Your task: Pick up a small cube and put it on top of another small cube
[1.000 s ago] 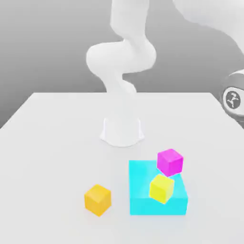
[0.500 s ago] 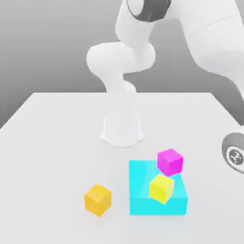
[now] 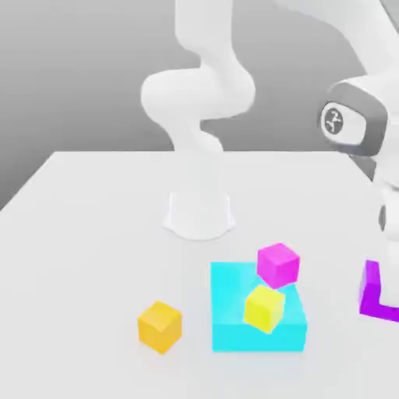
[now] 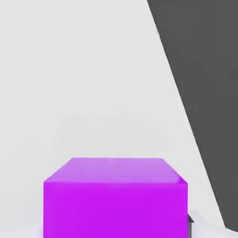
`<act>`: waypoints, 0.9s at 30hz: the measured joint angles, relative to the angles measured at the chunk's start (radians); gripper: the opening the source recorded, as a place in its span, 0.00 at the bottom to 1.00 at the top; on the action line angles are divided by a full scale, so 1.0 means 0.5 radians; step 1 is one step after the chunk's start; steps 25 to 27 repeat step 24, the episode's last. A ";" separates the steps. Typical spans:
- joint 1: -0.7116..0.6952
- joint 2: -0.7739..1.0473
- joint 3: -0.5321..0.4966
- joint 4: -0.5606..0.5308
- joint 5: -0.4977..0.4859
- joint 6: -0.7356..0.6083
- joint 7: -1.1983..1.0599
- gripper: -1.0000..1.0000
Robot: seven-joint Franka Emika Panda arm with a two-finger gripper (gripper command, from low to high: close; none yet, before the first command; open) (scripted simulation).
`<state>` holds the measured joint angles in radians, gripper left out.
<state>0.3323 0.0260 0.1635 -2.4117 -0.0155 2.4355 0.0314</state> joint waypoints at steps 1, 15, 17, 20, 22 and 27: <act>0.001 -0.073 -0.008 -0.063 0.019 -0.009 -0.039 0.00; 0.075 -1.055 -0.132 -0.937 0.171 -0.116 -0.503 0.00; 0.076 -0.997 -0.130 -0.997 0.177 0.002 -0.519 0.00; 0.071 -0.810 -0.118 -1.054 0.177 0.245 -0.522 0.00; 0.064 -0.707 -0.109 -1.080 0.176 0.375 -0.520 1.00; 0.064 -0.707 -0.109 -1.080 0.176 0.375 -0.520 1.00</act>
